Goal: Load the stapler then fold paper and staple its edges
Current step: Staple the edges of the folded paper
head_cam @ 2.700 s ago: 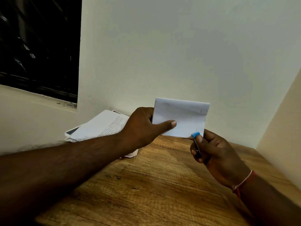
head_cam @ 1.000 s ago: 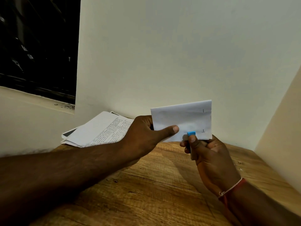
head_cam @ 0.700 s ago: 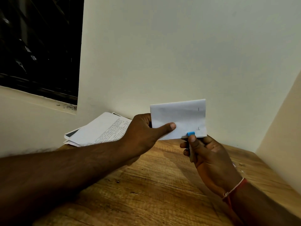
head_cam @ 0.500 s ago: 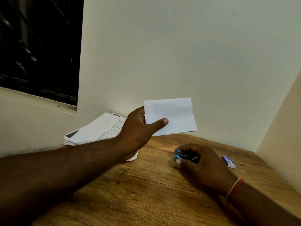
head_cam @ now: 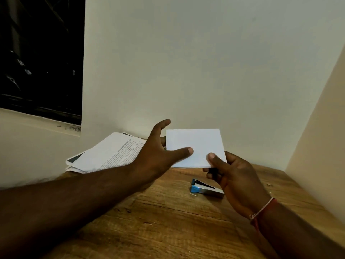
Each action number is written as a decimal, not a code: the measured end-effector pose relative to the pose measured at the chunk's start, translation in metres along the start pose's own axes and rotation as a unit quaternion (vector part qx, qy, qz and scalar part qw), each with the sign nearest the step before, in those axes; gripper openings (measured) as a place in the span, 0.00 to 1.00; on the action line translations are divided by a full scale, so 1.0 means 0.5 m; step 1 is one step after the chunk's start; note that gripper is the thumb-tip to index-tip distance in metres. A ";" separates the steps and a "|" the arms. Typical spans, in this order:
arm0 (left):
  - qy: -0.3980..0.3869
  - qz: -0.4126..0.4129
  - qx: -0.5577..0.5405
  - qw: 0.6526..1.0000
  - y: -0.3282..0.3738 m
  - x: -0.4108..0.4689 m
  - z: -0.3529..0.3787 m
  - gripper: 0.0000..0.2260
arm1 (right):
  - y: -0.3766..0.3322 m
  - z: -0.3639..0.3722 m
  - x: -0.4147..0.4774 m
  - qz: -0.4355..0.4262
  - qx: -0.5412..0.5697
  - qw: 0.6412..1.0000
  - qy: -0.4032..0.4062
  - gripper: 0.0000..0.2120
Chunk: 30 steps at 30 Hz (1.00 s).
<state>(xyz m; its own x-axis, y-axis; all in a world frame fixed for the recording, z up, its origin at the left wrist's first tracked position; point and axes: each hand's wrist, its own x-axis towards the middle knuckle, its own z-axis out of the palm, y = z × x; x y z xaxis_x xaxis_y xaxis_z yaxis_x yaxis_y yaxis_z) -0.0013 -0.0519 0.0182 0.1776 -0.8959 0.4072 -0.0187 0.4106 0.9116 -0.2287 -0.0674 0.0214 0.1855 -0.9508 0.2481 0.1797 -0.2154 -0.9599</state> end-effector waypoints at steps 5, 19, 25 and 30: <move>-0.132 0.065 0.042 0.988 0.006 0.008 -0.023 0.38 | -0.001 -0.028 0.018 0.018 0.044 0.998 0.036 0.12; -0.137 0.323 0.319 0.880 -0.001 0.012 -0.036 0.11 | 0.005 -0.043 0.027 -0.011 0.010 0.999 0.053 0.10; -0.098 0.385 0.414 0.819 0.007 0.004 -0.018 0.09 | 0.011 -0.007 0.007 0.007 -0.001 0.999 0.033 0.11; -0.061 0.385 0.439 0.809 0.006 -0.006 -0.004 0.07 | 0.005 0.012 -0.011 0.008 0.032 0.999 -0.024 0.13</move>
<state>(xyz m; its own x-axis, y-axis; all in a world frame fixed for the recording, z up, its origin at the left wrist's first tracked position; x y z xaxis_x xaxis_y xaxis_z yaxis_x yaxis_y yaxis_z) 0.0000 -0.0477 0.0194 -0.3176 -0.4642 0.8268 -0.7795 0.6244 0.0512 -0.2236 -0.0613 0.0184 0.2351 -0.9416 0.2412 0.2369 -0.1851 -0.9537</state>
